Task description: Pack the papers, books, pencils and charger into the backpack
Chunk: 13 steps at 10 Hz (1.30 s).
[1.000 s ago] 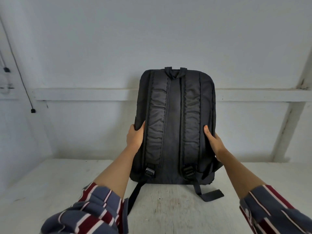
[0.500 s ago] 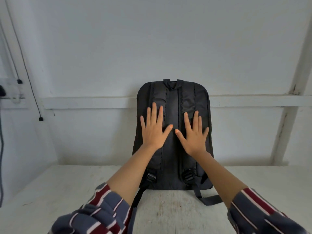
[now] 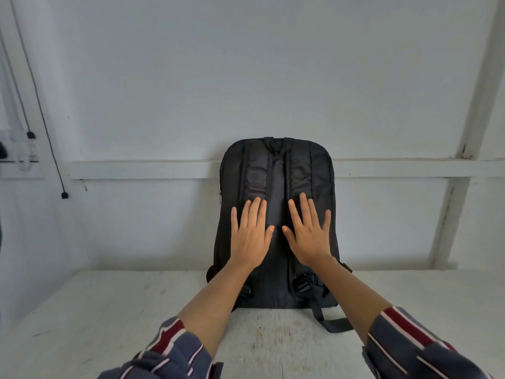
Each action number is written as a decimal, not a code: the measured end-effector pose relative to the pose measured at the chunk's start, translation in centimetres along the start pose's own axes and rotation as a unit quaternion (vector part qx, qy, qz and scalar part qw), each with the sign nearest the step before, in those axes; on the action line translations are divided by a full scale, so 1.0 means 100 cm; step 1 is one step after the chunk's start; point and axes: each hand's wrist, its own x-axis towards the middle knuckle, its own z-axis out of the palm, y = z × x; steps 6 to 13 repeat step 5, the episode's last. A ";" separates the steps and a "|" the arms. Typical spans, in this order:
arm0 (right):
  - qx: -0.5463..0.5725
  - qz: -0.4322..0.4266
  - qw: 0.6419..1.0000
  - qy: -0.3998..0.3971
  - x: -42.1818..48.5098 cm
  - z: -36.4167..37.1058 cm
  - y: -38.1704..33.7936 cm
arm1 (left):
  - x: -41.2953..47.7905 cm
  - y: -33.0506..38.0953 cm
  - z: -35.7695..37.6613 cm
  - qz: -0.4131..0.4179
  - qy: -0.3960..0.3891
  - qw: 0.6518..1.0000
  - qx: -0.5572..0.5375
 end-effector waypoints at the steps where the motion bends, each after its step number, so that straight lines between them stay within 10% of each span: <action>1: -0.035 0.007 0.995 -0.089 -0.002 0.001 0.000 | -0.005 0.003 0.005 0.018 -0.085 0.996 0.010; 4: 0.018 -0.013 0.978 -0.208 0.014 -0.052 0.011 | 0.010 -0.013 -0.035 0.019 -0.185 0.979 -0.085; 13: 0.048 -0.023 0.981 -0.186 0.016 -0.069 0.006 | 0.014 -0.018 -0.053 0.003 -0.161 0.979 -0.126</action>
